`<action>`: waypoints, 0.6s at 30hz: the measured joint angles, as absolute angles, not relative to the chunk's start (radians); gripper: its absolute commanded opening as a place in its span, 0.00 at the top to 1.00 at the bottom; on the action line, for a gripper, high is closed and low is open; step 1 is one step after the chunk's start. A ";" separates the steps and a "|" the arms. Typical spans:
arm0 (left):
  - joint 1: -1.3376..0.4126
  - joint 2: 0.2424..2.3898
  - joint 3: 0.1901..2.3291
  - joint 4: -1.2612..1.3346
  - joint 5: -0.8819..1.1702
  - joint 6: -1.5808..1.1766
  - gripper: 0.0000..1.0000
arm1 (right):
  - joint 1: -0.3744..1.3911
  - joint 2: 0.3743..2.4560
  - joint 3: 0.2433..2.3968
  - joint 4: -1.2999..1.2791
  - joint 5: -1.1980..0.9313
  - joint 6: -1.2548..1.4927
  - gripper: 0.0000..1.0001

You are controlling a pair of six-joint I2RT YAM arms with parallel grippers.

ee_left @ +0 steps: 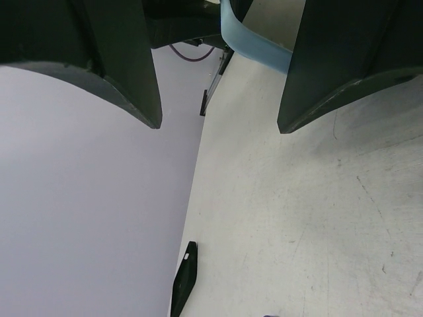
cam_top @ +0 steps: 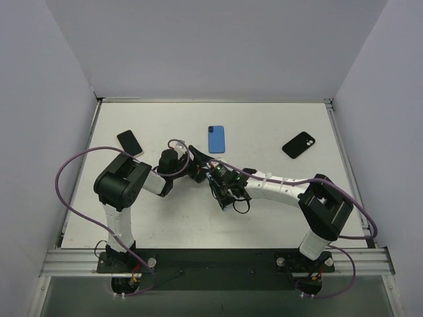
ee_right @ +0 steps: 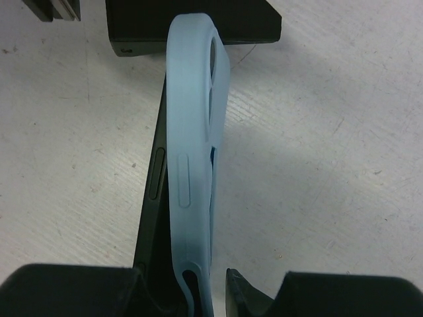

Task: Take the phone out of the phone case
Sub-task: Remove the phone case from the phone.

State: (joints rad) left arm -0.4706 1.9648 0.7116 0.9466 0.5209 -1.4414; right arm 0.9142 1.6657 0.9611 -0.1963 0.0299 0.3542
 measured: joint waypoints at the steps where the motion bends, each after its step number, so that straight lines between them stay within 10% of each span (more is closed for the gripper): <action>1: -0.472 1.966 0.704 0.963 0.513 -1.449 0.19 | 0.912 1.671 0.970 -0.206 0.029 0.354 0.83; 18: -0.488 1.966 0.689 0.992 0.457 -1.462 0.16 | 0.843 1.705 1.005 -0.241 -0.109 0.416 1.00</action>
